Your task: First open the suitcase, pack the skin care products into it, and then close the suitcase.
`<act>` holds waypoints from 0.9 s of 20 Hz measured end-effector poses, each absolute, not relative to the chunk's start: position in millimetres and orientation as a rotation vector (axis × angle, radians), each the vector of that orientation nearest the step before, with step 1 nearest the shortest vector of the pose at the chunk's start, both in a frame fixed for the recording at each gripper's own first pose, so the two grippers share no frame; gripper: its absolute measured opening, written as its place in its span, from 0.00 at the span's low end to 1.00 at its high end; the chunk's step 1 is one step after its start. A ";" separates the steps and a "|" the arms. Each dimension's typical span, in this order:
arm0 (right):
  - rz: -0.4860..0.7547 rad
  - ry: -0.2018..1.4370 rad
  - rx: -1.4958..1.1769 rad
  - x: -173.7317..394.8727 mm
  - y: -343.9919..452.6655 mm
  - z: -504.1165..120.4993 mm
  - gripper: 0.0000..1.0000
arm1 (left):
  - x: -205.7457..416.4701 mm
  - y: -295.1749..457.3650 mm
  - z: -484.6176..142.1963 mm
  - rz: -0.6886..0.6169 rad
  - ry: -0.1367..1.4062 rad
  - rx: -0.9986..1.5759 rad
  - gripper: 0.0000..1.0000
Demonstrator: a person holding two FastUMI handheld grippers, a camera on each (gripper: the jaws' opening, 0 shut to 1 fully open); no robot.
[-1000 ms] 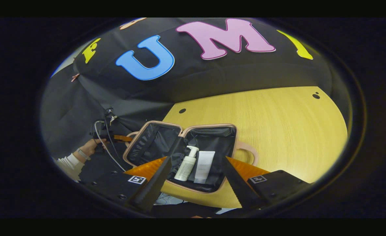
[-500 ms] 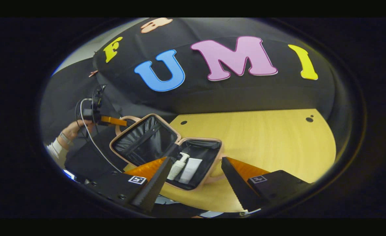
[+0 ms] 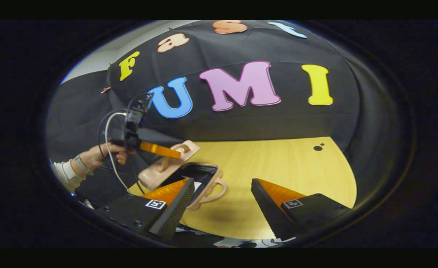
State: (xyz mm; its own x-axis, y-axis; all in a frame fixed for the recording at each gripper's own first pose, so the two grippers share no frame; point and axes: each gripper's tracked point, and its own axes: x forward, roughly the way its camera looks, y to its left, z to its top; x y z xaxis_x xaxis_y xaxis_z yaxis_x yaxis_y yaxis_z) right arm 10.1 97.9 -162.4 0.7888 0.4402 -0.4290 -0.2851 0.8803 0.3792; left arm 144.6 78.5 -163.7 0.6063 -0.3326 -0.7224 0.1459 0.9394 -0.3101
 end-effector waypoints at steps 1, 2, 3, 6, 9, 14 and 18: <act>0.374 0.536 0.306 7.7 82.7 -165.5 0.97 | 144.6 66.3 -188.4 -0.285 0.911 -0.198 0.02; 0.351 0.544 0.310 4.3 68.1 -167.6 0.97 | 149.9 52.8 -217.5 -0.282 0.950 -0.184 0.07; 0.327 0.552 0.309 -1.0 53.6 -169.9 0.97 | 153.5 43.9 -243.2 -0.267 0.988 -0.186 0.07; 0.265 0.548 0.251 -11.1 11.9 -171.0 0.97 | 157.3 34.0 -283.9 -0.243 1.056 -0.181 0.03; 0.270 0.527 0.203 -21.1 -7.7 -170.1 0.97 | 160.2 35.0 -286.8 -0.238 1.020 -0.089 0.09; 0.351 0.498 0.206 -22.5 -12.8 -167.0 0.97 | 163.2 39.7 -286.7 -0.154 0.971 0.010 0.24; 0.413 0.465 0.187 -16.6 -22.2 -162.4 0.98 | 163.7 41.3 -248.6 -0.085 0.869 0.049 0.73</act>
